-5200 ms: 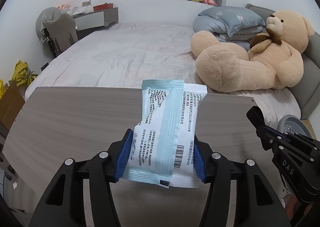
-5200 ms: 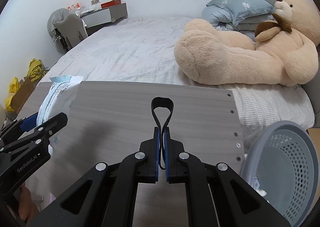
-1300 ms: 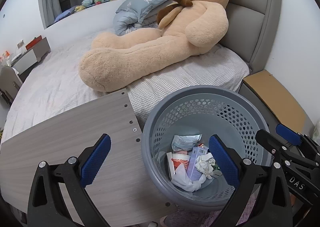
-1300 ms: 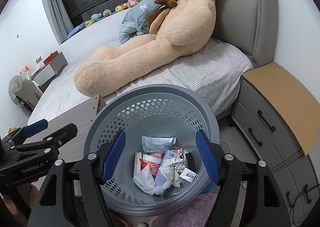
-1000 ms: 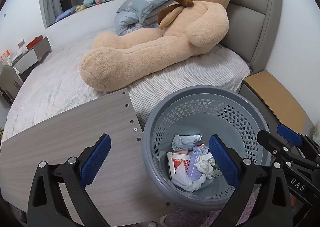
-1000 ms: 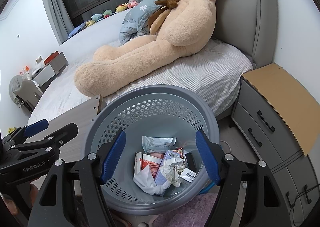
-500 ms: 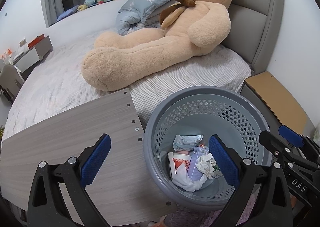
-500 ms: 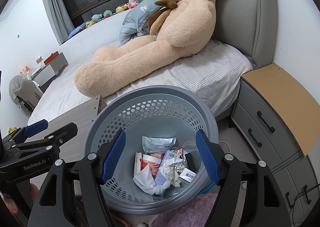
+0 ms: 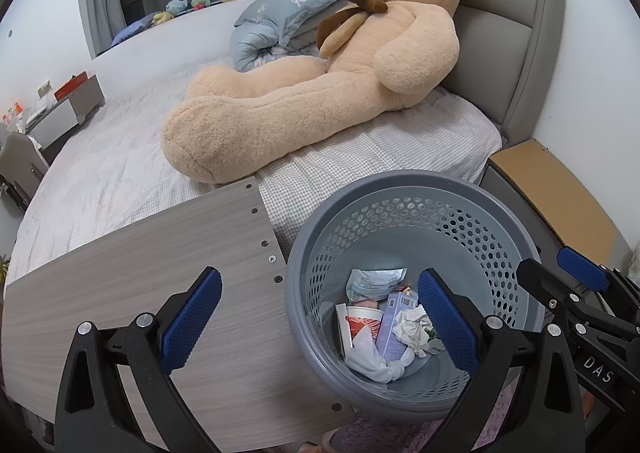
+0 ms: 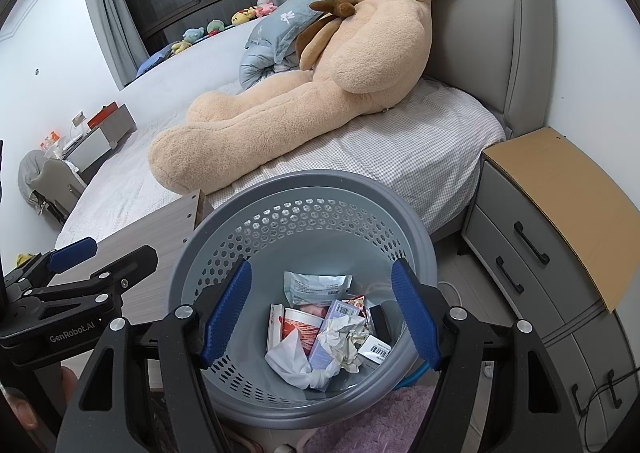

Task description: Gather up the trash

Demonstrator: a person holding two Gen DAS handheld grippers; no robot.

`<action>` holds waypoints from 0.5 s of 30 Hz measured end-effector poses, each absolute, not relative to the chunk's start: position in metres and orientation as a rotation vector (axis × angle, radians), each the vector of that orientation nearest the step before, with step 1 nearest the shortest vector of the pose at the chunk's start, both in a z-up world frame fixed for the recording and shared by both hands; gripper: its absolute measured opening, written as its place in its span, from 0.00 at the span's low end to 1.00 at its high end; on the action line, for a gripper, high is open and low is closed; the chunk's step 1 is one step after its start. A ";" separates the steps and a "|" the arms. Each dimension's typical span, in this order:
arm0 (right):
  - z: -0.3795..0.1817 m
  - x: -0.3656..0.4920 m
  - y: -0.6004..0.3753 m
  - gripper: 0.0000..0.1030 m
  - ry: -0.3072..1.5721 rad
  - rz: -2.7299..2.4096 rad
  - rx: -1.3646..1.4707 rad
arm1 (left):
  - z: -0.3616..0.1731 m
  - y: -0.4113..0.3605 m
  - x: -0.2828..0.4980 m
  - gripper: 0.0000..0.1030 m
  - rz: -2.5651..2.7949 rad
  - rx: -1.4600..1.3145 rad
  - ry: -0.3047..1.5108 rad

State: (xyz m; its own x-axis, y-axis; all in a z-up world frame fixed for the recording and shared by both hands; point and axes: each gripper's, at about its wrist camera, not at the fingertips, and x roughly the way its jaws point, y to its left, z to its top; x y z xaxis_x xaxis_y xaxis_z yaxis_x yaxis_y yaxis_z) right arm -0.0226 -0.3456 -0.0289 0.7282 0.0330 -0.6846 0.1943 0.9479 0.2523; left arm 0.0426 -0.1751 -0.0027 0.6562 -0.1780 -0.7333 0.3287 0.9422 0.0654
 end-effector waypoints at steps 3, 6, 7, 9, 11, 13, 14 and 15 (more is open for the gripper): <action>-0.028 -0.023 -0.346 0.67 0.753 -0.091 0.319 | -0.003 -0.176 0.042 0.94 -0.290 0.200 0.806; -0.028 -0.023 -0.346 0.67 0.753 -0.090 0.320 | -0.003 -0.175 0.042 0.94 -0.290 0.200 0.806; -0.028 -0.023 -0.346 0.67 0.753 -0.090 0.319 | -0.003 -0.175 0.043 0.94 -0.291 0.199 0.807; -0.027 -0.023 -0.346 0.67 0.754 -0.089 0.319 | -0.003 -0.176 0.043 0.94 -0.291 0.199 0.810; -0.028 -0.023 -0.346 0.67 0.753 -0.090 0.319 | -0.004 -0.176 0.043 0.94 -0.292 0.197 0.811; -0.028 -0.023 -0.346 0.67 0.753 -0.090 0.319 | -0.004 -0.177 0.043 0.94 -0.292 0.197 0.811; -0.029 -0.023 -0.346 0.67 0.753 -0.091 0.320 | -0.004 -0.176 0.043 0.94 -0.292 0.197 0.812; -0.028 -0.023 -0.346 0.67 0.753 -0.090 0.320 | -0.004 -0.177 0.043 0.94 -0.292 0.197 0.812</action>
State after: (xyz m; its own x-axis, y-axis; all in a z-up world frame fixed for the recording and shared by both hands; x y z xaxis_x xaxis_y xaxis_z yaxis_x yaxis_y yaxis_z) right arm -0.0233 -0.3458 -0.0282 0.7282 0.0336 -0.6846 0.1943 0.9477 0.2531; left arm 0.0428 -0.1766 -0.0039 0.6513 -0.1805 -0.7371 0.3302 0.9419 0.0612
